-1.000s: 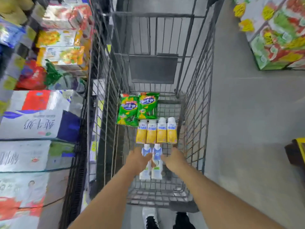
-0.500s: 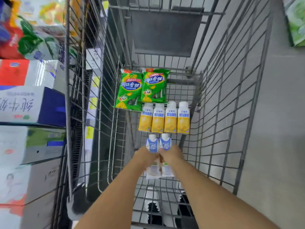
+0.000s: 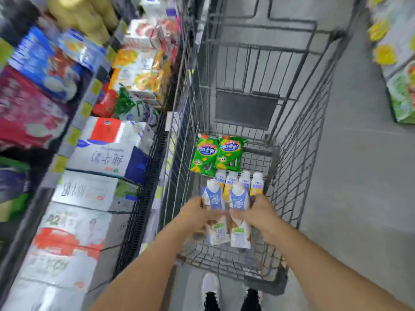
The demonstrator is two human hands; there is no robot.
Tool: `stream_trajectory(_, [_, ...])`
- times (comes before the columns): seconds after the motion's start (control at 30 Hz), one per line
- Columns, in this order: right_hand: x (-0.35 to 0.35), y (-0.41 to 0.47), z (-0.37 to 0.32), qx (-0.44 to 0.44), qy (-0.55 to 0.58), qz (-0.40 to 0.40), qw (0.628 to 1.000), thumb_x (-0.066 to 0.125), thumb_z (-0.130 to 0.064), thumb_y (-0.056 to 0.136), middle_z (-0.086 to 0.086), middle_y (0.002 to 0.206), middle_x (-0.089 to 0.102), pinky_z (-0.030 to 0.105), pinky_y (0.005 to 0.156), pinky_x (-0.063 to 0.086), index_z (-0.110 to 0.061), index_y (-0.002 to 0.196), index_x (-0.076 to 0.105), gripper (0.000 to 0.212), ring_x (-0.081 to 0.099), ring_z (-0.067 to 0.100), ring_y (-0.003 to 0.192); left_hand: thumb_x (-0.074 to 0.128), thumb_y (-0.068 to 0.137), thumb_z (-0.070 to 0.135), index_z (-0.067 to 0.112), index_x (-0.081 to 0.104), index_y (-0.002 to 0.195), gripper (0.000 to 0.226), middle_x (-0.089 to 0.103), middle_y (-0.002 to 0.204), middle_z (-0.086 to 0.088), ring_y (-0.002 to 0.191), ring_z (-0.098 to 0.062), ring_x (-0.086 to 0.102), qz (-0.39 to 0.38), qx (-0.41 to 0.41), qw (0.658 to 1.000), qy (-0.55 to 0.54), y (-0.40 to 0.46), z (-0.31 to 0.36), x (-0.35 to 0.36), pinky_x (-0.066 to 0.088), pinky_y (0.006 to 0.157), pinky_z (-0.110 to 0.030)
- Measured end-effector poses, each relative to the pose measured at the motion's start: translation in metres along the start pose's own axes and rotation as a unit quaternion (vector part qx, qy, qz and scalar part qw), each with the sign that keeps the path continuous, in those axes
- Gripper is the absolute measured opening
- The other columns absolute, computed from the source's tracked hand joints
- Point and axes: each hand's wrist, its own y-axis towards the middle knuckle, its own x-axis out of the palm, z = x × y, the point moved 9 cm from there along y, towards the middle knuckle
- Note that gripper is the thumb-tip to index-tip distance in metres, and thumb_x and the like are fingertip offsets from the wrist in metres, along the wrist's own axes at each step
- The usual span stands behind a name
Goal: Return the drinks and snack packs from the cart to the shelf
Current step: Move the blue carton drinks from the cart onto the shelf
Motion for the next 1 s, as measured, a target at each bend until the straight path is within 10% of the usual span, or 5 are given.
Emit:
stream_trajectory(0.13, [-0.02,-0.1,-0.104,-0.111,-0.014,-0.032,0.993,0.093,-0.017,0.064,0.008,0.101,0.073,0.038,0.073,0.059,-0.01,0.102,0.062,0.05,0.069,0.017,0.082,0.086,0.072,0.025,0.014,0.064,0.099,0.037,0.075,0.096,-0.007,0.087,-0.024,0.072,0.077,0.096,0.988,-0.091,-0.105,0.042,-0.058,0.058,0.087,-0.051])
stream_trajectory(0.47, [0.124,-0.357,-0.274,-0.404,-0.151,-0.224,0.874,0.095,-0.034,0.059,-0.002,0.105,0.07,0.04,0.081,0.057,-0.02,0.113,0.057,0.068,0.068,0.017,0.095,0.083,0.078,0.025,0.019,0.064,0.11,0.038,0.075,0.102,-0.004,0.087,-0.023,0.071,0.321,0.204,0.902,-0.203,-0.399,-0.029,-0.21,0.058,0.081,-0.044])
stream_trajectory(1.0, [0.42,-0.773,-0.085,-0.56,-0.278,-0.423,0.656,0.095,-0.028,0.058,0.001,0.096,0.072,0.038,0.075,0.06,-0.019,0.106,0.059,0.061,0.071,0.017,0.084,0.079,0.081,0.011,0.013,0.064,0.108,0.031,0.076,0.085,0.001,0.064,-0.006,0.068,0.611,0.151,0.699,-0.339,-0.798,-0.417,-0.182,0.057,0.064,-0.027])
